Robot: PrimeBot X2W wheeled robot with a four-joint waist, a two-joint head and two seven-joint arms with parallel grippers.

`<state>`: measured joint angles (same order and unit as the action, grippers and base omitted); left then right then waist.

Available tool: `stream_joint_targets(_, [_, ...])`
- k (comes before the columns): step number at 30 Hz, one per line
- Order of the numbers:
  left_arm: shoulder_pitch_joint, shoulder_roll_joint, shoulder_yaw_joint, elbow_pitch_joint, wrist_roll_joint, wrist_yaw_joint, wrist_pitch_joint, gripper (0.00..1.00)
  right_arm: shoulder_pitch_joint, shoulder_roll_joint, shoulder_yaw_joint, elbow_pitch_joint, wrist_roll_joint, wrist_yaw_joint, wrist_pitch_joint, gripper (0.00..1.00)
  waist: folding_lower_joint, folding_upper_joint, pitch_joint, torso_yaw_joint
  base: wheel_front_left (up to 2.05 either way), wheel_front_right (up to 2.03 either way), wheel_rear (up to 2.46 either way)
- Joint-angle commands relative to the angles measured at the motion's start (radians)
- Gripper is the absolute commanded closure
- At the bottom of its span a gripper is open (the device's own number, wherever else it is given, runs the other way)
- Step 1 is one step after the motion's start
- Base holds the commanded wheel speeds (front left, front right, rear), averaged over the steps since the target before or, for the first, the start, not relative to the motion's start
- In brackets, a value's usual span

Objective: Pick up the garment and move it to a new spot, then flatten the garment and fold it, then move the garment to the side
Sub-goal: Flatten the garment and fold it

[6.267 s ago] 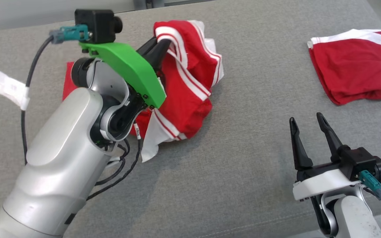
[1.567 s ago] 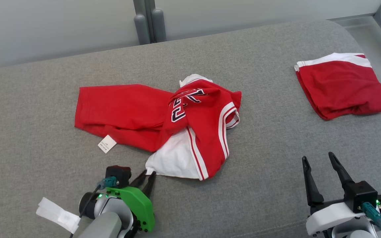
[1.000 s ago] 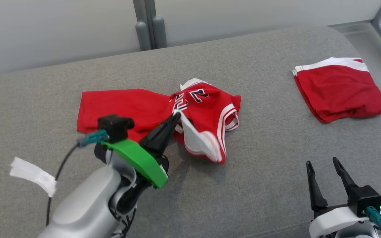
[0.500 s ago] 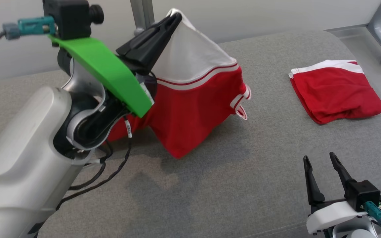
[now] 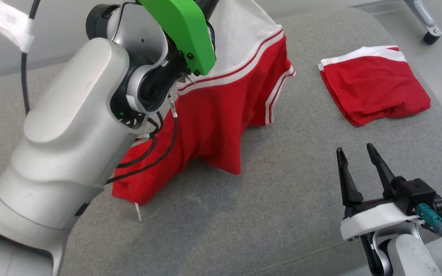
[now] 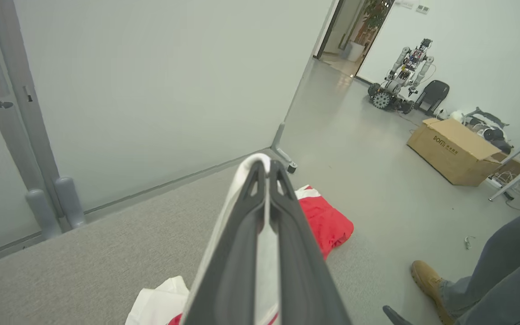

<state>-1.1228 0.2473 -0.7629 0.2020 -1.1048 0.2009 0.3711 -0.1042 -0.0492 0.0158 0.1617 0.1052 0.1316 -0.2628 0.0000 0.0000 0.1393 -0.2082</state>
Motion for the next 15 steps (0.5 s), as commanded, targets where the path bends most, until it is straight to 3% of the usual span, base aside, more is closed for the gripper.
stream_joint_targets(1, [-0.018,-0.025,0.004,0.039,0.011,0.011,-0.017,1.0,-0.02,-0.002,0.002,0.001,0.011,-0.002,-0.003,0.0,0.0,0.0,0.083,-0.059,0.0,0.0,0.0])
stream_joint_targets(6, [0.008,-0.119,0.006,0.202,0.012,0.024,-0.103,1.0,-0.062,-0.002,0.023,0.012,0.05,-0.002,-0.003,0.0,0.0,0.0,0.16,-0.104,0.0,0.0,0.0])
stream_joint_targets(10, [0.058,-0.18,0.019,0.299,-0.047,0.027,-0.198,1.0,-0.087,-0.002,0.057,0.018,0.074,-0.002,-0.003,0.0,0.0,0.0,0.199,-0.137,0.0,0.0,0.0])
stream_joint_targets(15, [0.131,-0.196,-0.094,0.257,-0.209,0.036,-0.3,1.0,-0.106,-0.002,0.094,0.022,0.095,-0.002,-0.003,0.0,0.0,0.0,0.223,-0.172,0.0,0.0,0.0])
